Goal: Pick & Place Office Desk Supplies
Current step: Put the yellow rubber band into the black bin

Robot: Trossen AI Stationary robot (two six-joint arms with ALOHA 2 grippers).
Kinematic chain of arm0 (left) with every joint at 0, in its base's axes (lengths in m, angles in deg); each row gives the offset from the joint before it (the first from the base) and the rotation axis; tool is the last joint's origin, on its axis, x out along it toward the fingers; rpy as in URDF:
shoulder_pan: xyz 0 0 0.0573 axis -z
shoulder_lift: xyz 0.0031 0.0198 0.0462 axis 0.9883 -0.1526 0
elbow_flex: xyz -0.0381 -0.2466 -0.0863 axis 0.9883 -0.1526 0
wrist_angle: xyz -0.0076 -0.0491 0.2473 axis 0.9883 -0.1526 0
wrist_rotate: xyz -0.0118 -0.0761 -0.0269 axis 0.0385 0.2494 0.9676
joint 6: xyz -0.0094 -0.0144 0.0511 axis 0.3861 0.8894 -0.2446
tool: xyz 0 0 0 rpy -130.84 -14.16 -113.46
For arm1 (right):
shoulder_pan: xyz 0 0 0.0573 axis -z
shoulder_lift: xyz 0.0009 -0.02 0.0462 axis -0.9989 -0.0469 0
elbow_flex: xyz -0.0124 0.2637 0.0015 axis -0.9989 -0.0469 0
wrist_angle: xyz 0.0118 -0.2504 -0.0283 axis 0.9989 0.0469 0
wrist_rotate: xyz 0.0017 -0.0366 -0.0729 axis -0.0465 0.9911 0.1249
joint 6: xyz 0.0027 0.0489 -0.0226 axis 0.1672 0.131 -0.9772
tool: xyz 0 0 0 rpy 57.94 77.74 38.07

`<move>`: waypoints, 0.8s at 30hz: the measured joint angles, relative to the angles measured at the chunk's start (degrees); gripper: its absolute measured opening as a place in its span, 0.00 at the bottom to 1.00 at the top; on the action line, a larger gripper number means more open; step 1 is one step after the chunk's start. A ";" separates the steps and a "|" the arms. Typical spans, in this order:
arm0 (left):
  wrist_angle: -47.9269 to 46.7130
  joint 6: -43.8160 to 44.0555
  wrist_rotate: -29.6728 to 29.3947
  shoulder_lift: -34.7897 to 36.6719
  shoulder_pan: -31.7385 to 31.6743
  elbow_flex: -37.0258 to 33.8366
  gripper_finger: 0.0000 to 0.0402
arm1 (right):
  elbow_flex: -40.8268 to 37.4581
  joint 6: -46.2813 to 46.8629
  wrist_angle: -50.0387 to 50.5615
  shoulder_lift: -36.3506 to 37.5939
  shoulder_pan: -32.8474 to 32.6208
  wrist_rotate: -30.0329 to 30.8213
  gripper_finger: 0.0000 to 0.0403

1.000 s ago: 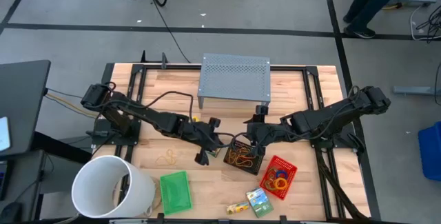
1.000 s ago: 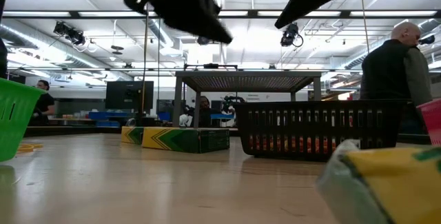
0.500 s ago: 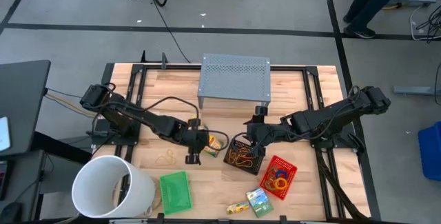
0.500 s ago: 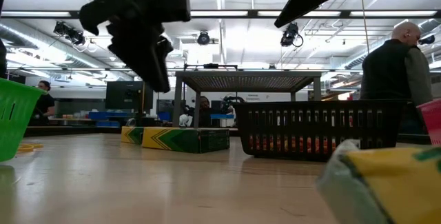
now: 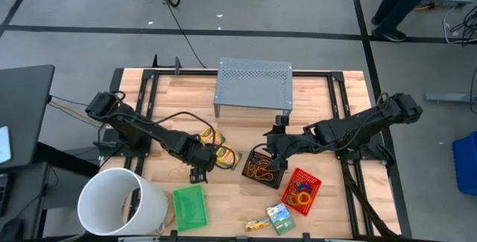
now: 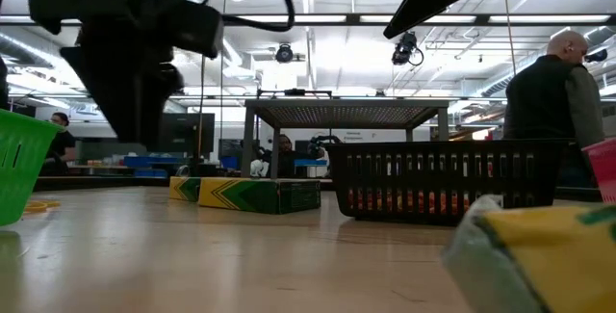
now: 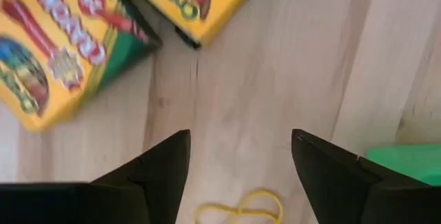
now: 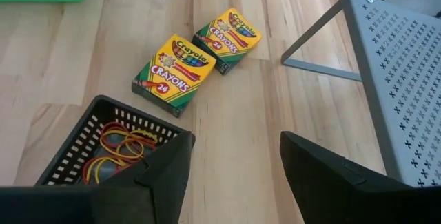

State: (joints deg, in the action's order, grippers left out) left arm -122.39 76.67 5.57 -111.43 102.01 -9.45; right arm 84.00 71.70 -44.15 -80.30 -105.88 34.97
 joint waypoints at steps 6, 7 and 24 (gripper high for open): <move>-4.03 5.60 -0.11 0.00 1.86 -0.09 0.61 | -0.02 -0.02 0.00 0.00 0.00 -0.85 0.57; -4.17 6.07 -0.09 0.00 2.13 -0.09 0.61 | -0.02 -0.02 0.00 0.00 0.00 -0.93 0.57; 13.59 -5.68 -2.52 0.00 4.08 -0.14 0.61 | -0.02 -2.11 0.01 0.00 0.00 -2.10 0.57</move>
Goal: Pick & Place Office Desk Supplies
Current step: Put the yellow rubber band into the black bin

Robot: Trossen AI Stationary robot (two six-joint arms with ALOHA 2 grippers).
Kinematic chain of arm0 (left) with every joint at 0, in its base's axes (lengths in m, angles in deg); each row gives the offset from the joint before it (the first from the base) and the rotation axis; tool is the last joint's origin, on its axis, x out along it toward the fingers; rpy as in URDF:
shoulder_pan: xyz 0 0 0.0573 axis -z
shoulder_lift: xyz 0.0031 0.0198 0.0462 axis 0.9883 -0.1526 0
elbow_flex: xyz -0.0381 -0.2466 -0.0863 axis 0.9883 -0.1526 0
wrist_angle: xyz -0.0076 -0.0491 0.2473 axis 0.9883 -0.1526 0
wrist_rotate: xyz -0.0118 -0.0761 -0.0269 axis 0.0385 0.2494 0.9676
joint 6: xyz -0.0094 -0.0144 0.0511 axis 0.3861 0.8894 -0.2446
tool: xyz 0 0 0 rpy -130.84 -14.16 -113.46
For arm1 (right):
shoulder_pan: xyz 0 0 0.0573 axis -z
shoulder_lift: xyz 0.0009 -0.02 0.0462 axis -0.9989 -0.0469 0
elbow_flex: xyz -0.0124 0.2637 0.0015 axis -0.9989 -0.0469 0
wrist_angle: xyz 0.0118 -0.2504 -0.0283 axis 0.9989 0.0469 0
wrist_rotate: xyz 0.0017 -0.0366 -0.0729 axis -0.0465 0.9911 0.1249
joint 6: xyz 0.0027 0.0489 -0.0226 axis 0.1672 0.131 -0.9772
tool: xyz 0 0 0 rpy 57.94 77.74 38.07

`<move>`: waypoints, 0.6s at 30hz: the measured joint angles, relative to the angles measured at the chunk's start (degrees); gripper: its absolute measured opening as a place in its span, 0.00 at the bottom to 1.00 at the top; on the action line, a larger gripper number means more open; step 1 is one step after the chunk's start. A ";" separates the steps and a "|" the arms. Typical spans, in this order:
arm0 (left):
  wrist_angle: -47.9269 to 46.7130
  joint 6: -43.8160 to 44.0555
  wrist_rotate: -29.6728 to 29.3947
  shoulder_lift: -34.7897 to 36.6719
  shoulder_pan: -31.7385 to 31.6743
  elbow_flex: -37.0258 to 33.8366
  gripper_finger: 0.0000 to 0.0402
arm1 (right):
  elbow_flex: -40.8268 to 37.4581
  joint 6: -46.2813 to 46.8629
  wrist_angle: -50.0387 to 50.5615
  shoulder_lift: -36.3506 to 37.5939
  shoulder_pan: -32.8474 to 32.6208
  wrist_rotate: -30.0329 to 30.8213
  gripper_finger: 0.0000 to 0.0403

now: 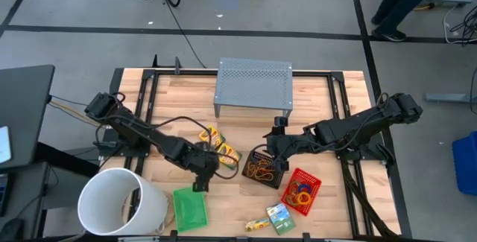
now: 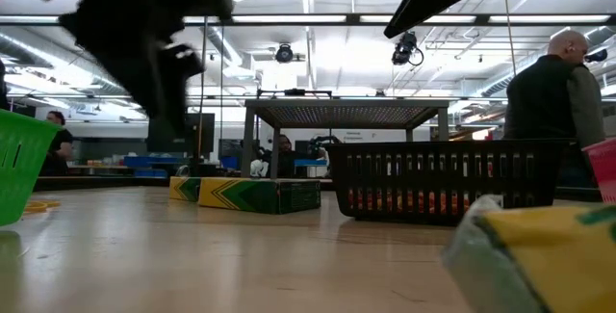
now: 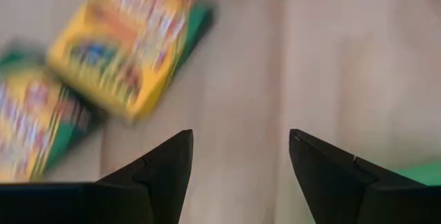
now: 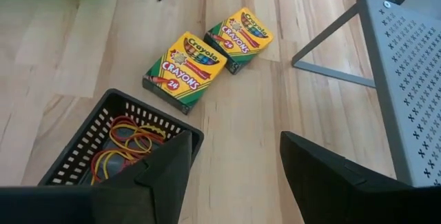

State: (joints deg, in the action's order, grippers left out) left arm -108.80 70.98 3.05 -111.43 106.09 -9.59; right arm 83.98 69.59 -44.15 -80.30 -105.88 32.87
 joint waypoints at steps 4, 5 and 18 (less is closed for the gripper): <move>11.09 -6.06 -1.58 0.00 0.12 0.00 0.61 | 0.00 -0.47 -0.01 0.00 0.00 -0.03 0.57; 13.96 -7.70 -1.77 0.00 0.18 0.00 0.61 | 0.00 -0.49 -0.01 0.00 0.00 -0.30 0.57; 57.44 -20.66 6.80 0.04 -1.55 -4.71 0.61 | -0.04 -1.01 -0.03 0.00 -0.02 -0.46 0.57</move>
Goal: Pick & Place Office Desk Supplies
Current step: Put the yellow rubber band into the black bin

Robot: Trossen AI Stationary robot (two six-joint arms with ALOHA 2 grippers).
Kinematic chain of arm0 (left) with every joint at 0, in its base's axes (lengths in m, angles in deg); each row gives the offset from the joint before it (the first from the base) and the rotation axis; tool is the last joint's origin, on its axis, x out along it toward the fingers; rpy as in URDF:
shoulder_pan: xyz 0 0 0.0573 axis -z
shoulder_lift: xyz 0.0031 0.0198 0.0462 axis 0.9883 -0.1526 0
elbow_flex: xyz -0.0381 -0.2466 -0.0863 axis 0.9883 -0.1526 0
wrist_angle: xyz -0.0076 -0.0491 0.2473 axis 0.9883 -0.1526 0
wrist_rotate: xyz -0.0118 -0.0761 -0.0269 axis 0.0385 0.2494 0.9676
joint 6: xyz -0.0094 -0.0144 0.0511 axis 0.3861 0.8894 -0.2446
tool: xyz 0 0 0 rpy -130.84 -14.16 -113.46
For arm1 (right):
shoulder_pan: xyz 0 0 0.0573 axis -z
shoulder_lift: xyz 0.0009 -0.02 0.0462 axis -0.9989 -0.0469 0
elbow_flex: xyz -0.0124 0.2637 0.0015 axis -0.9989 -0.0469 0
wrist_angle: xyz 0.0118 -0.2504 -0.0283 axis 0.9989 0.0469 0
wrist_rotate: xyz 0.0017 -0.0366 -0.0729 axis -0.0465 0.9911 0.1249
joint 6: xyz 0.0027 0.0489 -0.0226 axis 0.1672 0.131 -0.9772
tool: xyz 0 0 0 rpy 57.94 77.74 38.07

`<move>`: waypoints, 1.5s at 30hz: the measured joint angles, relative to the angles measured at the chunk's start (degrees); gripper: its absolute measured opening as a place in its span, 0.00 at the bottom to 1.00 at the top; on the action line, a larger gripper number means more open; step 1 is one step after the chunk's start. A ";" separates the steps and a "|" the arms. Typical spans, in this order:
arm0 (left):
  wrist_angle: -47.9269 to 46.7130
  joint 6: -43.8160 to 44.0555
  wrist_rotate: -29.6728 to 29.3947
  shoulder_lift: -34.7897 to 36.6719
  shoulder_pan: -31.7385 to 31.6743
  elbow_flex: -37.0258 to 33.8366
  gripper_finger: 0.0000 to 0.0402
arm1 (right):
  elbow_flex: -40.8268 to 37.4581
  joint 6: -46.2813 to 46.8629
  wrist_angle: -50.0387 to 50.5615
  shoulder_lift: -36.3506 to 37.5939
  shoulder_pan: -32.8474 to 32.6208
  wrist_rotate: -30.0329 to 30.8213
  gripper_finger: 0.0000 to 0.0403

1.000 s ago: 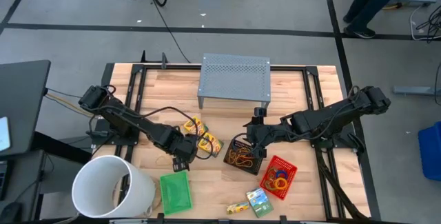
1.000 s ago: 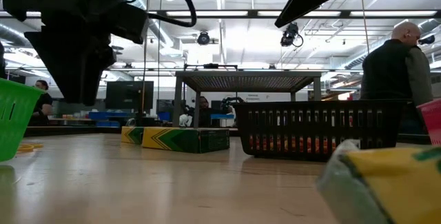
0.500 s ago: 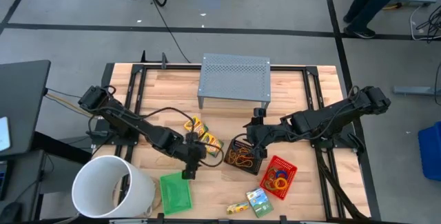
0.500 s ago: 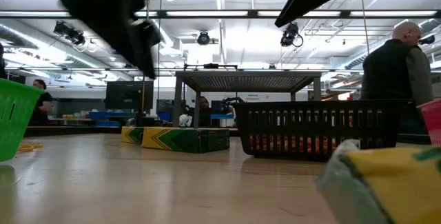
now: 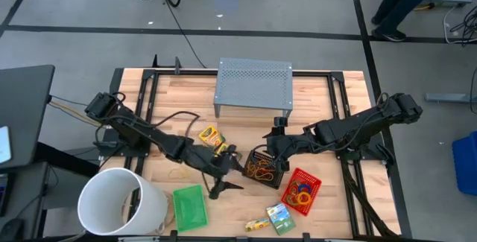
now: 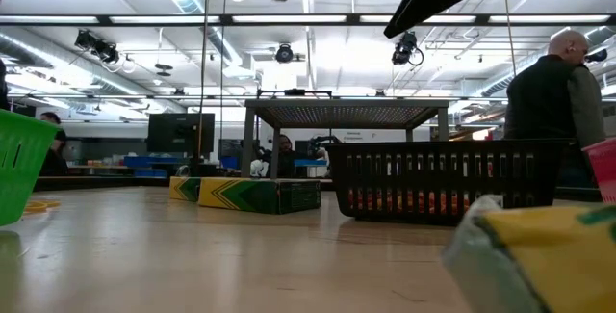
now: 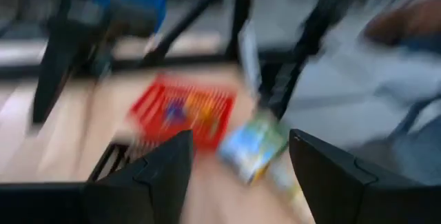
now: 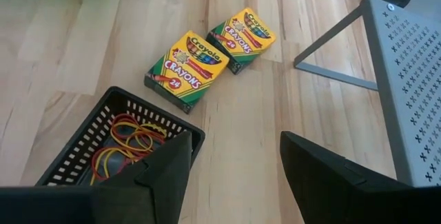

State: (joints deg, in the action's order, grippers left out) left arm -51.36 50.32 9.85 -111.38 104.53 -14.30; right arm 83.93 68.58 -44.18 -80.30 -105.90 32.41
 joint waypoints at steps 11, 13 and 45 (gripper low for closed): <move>35.99 4.91 6.41 0.25 -5.70 -22.45 0.61 | 0.00 0.04 -0.17 0.00 0.02 -0.33 0.57; 35.74 6.50 6.49 0.22 -6.46 -25.42 0.60 | 0.00 0.07 -0.18 0.00 0.00 -0.37 0.57; 33.21 24.04 12.69 4.83 -9.05 -53.29 0.45 | 0.00 0.06 -0.28 -0.02 0.13 0.31 0.57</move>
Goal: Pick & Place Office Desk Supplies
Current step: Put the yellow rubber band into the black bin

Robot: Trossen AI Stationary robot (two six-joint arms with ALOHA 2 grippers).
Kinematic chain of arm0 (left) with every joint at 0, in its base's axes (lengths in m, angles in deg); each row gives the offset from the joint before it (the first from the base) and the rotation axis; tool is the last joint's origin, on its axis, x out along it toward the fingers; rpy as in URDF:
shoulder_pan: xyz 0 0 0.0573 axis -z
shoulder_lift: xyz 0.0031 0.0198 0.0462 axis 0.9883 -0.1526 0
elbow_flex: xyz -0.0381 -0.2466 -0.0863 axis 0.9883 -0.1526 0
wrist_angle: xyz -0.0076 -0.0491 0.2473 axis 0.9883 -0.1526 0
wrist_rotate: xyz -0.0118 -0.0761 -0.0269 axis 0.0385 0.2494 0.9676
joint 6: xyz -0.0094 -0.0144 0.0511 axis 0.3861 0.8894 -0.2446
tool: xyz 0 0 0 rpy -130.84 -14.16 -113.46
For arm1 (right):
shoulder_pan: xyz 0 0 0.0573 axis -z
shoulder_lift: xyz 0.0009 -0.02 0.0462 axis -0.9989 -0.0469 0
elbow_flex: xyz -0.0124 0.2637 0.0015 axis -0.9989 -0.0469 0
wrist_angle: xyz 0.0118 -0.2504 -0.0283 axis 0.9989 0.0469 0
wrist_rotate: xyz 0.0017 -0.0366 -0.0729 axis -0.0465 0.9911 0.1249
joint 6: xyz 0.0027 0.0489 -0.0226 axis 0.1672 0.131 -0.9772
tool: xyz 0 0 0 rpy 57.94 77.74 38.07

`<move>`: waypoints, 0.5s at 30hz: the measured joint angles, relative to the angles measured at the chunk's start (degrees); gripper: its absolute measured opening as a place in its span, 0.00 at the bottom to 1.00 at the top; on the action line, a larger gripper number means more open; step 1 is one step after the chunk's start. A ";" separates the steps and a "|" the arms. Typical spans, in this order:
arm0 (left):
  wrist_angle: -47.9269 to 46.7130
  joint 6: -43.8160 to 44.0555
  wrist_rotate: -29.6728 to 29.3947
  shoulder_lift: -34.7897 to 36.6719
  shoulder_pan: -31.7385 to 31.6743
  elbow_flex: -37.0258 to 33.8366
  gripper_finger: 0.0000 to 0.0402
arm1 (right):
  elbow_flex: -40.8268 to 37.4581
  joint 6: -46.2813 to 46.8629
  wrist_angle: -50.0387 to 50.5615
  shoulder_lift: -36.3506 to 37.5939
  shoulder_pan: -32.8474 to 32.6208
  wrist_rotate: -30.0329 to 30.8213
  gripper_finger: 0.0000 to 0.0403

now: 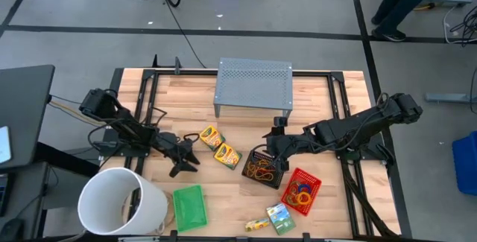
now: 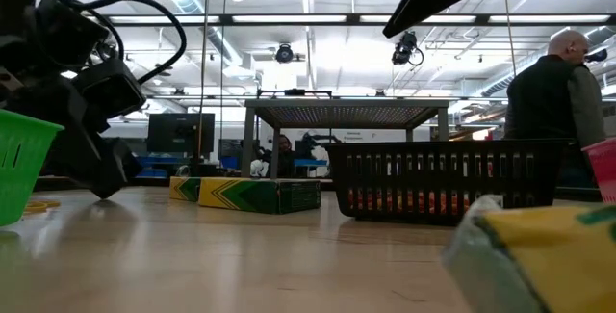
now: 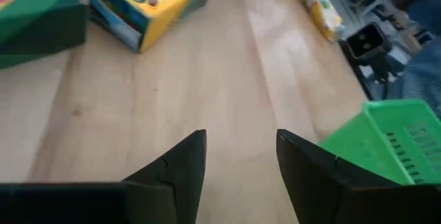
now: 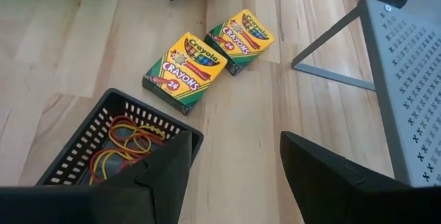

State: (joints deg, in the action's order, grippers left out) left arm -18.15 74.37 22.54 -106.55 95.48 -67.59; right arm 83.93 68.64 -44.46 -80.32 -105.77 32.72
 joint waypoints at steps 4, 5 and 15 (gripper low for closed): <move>-3.70 0.30 -2.79 0.17 0.02 1.21 0.42 | 0.00 -1.10 0.31 0.00 0.00 0.73 0.57; -5.46 0.29 -3.15 0.17 0.02 2.04 0.42 | 0.00 -1.36 0.34 0.00 0.00 0.75 0.57; -39.32 -3.39 -2.14 1.38 0.01 18.69 0.38 | 0.00 -1.70 0.39 0.00 0.00 0.72 0.57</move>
State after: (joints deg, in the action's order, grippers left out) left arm -57.48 70.97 20.40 -105.17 95.49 -48.90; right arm 83.93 66.94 -44.07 -80.32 -105.77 33.44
